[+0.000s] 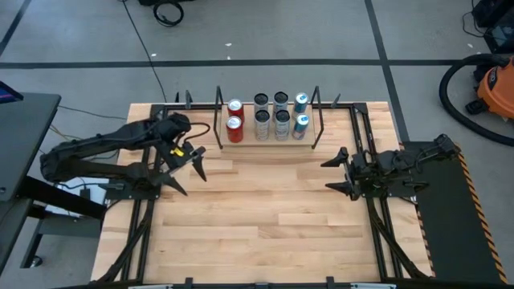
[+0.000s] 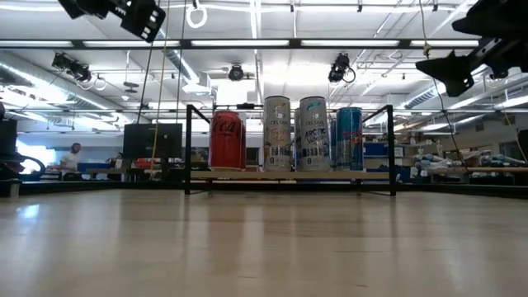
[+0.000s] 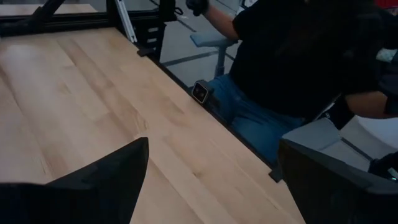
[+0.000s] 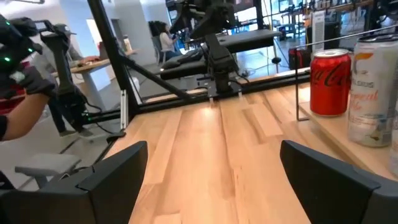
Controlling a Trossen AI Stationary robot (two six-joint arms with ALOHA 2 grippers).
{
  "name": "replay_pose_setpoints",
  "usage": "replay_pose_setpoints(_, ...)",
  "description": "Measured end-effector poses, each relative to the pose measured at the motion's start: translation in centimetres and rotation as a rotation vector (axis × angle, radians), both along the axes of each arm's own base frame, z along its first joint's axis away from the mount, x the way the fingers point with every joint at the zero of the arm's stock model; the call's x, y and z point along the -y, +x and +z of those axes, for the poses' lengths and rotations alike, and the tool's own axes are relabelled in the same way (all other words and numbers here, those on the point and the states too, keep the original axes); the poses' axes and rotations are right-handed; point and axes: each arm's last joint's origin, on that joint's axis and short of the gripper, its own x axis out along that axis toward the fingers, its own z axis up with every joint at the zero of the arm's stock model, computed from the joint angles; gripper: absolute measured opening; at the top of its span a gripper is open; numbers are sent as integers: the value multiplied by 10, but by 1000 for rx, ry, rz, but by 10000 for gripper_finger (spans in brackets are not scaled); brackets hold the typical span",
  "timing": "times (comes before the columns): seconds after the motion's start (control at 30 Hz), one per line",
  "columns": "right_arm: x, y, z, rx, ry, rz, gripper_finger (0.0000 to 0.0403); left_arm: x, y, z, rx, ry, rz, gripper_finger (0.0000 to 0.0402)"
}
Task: Place canned beverage on shelf
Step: Return to Home Position
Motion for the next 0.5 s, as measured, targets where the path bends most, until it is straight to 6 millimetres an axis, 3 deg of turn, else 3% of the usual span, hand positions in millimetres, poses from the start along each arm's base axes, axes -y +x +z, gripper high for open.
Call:
replay_pose_setpoints(0.23,-3,3,-18,-12,7,58,376,0,3,-33,16,-42,-43,355)
replay_pose_setpoints(0.5,-3,5,-29,-8,17,48,376,-1,6,-53,88,-25,-54,355)
